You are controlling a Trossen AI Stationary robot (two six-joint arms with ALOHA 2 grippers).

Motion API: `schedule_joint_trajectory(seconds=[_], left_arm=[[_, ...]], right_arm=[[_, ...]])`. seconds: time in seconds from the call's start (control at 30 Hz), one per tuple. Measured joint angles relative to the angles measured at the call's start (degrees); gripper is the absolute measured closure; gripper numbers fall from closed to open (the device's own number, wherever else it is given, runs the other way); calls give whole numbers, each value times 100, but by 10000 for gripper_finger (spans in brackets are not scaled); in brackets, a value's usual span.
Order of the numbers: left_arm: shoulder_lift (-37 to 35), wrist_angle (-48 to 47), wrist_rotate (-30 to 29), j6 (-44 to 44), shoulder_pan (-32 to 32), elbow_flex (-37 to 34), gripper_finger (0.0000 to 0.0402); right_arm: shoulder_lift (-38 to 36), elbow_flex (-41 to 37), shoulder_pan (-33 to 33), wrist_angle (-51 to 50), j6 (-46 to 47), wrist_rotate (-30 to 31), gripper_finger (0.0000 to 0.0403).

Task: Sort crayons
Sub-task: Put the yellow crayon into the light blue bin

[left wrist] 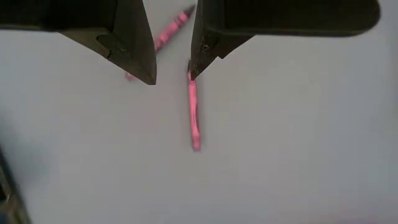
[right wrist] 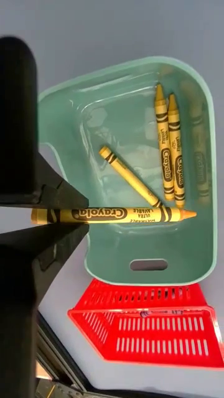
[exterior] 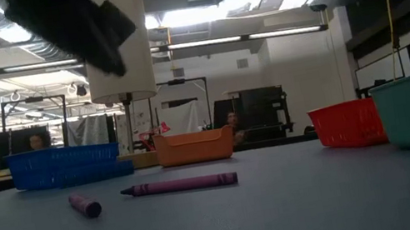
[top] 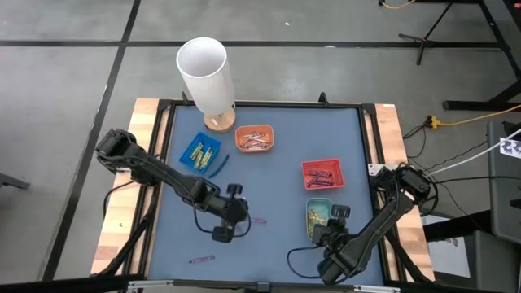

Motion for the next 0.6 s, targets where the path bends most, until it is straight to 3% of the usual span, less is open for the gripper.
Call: schedule_joint_trajectory(seconds=[0.4, 0.6], left_arm=[[150, -753, 1, 146, -29, -4, 318], [150, -1071, 213, 440, -70, -9, 318]], right_arm=[[0, 0, 0, 81, -9, 0, 366], [0, 0, 0, 81, -9, 0, 316]])
